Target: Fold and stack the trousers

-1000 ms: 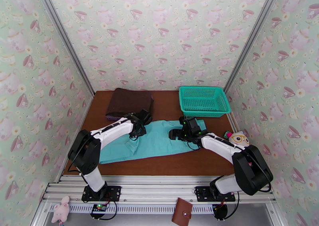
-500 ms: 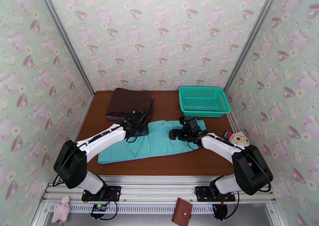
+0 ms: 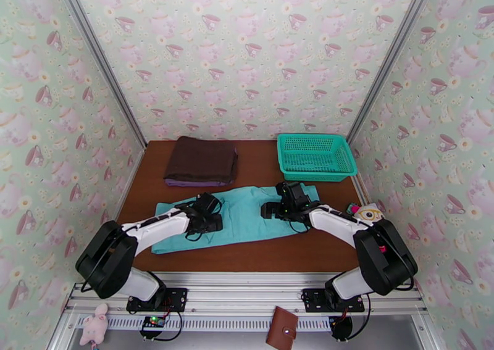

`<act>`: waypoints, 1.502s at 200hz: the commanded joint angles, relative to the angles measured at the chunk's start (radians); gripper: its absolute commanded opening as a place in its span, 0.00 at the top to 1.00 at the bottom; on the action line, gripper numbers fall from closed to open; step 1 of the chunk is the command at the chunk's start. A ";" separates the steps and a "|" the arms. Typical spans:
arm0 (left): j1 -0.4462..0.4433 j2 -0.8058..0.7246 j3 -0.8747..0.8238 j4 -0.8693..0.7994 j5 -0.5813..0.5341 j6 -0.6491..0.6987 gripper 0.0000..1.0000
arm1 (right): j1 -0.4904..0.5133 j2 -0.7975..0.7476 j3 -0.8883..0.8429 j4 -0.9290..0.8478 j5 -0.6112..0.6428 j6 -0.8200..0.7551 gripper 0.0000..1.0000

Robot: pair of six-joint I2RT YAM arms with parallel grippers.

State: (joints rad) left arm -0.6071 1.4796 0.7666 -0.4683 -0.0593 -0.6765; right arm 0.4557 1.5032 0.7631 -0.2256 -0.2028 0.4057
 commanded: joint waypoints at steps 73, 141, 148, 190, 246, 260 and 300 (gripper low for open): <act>-0.099 0.012 0.154 0.029 -0.083 0.102 0.21 | -0.003 0.008 0.012 0.002 -0.038 -0.020 0.01; -0.132 0.457 0.597 -0.332 -0.445 0.052 0.33 | -0.004 0.011 0.013 -0.001 -0.046 -0.026 0.01; -0.138 0.476 0.617 -0.347 -0.457 0.043 0.33 | -0.003 0.011 0.013 -0.001 -0.047 -0.027 0.01; -0.139 0.547 0.651 -0.389 -0.473 0.007 0.36 | -0.003 0.026 0.015 0.008 -0.067 -0.022 0.00; -0.129 0.559 0.630 -0.348 -0.437 -0.021 0.71 | -0.003 0.034 0.016 0.005 -0.060 -0.024 0.01; -0.122 0.534 0.602 -0.335 -0.436 -0.033 0.84 | -0.003 0.035 0.018 0.005 -0.062 -0.023 0.01; -0.120 0.427 0.540 -0.343 -0.494 -0.092 1.00 | -0.002 0.042 0.019 0.003 -0.070 -0.021 0.01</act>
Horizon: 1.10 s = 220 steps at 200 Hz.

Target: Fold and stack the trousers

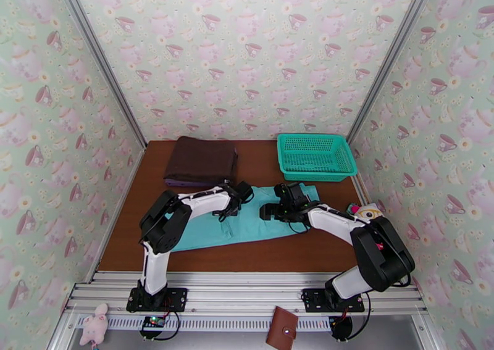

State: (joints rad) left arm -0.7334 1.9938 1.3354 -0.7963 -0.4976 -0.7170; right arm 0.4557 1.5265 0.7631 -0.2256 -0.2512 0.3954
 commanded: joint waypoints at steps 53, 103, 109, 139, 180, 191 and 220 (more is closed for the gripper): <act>0.021 -0.146 -0.029 0.019 -0.130 -0.083 1.00 | -0.003 0.023 0.022 0.002 -0.028 -0.013 0.00; 0.060 -0.067 0.022 0.017 -0.143 -0.079 1.00 | -0.003 0.026 0.024 -0.003 -0.026 -0.018 0.00; 0.062 -0.064 0.021 0.026 -0.136 -0.077 1.00 | -0.003 0.028 0.025 -0.003 -0.029 -0.018 0.01; 0.079 -0.044 0.007 0.141 0.022 0.003 1.00 | -0.003 0.040 0.028 -0.003 -0.034 -0.017 0.01; 0.076 -0.057 -0.003 0.172 0.155 0.021 0.78 | -0.003 0.047 0.032 -0.004 -0.040 -0.019 0.00; 0.080 -0.069 -0.002 0.152 0.164 0.024 0.46 | -0.003 0.050 0.033 -0.004 -0.042 -0.019 0.01; 0.081 -0.258 -0.106 0.144 0.078 0.111 0.16 | -0.004 0.054 0.032 -0.006 -0.037 -0.022 0.01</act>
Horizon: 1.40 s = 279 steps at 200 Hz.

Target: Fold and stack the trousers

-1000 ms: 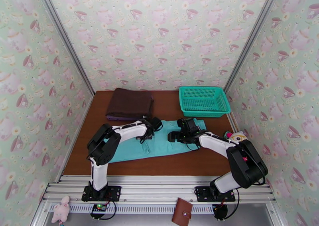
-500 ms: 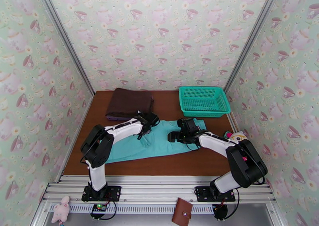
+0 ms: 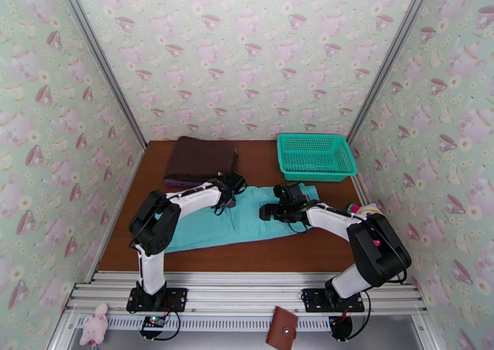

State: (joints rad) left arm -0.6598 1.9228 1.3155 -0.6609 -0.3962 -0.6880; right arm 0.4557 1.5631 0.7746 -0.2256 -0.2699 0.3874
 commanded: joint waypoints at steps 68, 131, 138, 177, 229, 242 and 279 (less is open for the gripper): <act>0.542 -0.608 -0.540 0.142 0.172 0.026 0.26 | -0.002 0.015 0.022 0.005 -0.071 -0.009 0.01; 0.731 -0.481 -0.488 0.325 0.295 0.130 0.28 | -0.003 0.035 0.026 0.010 -0.099 -0.011 0.00; 0.738 -0.457 -0.480 0.337 0.315 0.130 0.29 | -0.002 0.036 0.027 0.011 -0.097 -0.011 0.00; 0.751 -0.370 -0.476 0.353 0.329 0.067 0.30 | -0.002 0.055 0.035 0.008 -0.100 -0.013 0.00; 0.818 -0.291 -0.508 0.364 0.383 0.013 0.29 | -0.002 0.052 0.032 0.009 -0.097 -0.016 0.01; 0.812 -0.328 -0.520 0.374 0.401 0.029 0.29 | -0.003 0.049 0.032 0.008 -0.092 -0.016 0.00; 0.731 -0.575 -0.553 0.201 0.251 -0.011 0.23 | -0.002 0.043 0.030 0.009 -0.098 -0.013 0.00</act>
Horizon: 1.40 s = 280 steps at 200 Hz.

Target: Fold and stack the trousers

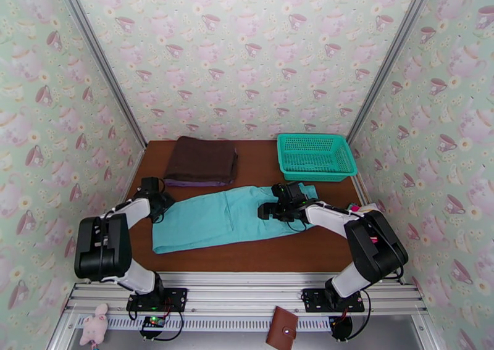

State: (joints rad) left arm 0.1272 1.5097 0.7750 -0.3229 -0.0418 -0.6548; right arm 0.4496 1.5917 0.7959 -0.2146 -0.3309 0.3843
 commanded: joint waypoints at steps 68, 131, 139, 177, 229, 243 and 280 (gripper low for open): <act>-0.095 -0.329 -0.101 -0.508 -0.050 -0.396 0.18 | 0.004 -0.002 0.002 0.004 -0.059 -0.004 0.01; -0.095 -0.119 -0.136 -0.486 -0.048 -0.458 0.16 | 0.004 -0.030 -0.003 0.000 -0.055 -0.007 0.00; -0.098 -0.093 -0.136 -0.483 -0.052 -0.464 0.16 | 0.004 -0.030 -0.003 -0.002 -0.055 -0.007 0.01; -0.099 -0.132 -0.068 -0.514 -0.139 -0.388 0.16 | 0.003 -0.048 -0.006 -0.009 -0.037 -0.012 0.00; -0.061 -0.308 0.074 -0.435 -0.201 0.075 0.11 | 0.003 -0.143 -0.048 0.034 -0.010 -0.002 0.01; 0.000 -0.237 0.121 -0.455 -0.174 0.143 0.11 | -0.002 -0.173 -0.062 0.041 0.002 0.002 0.01; 0.057 -0.041 0.154 -0.452 -0.050 0.312 0.15 | -0.070 -0.213 -0.104 0.091 -0.070 0.041 0.01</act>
State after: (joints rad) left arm 0.1677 1.3724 0.9356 -0.7670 -0.1944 -0.5282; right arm 0.4282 1.4063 0.7258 -0.1684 -0.3565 0.3920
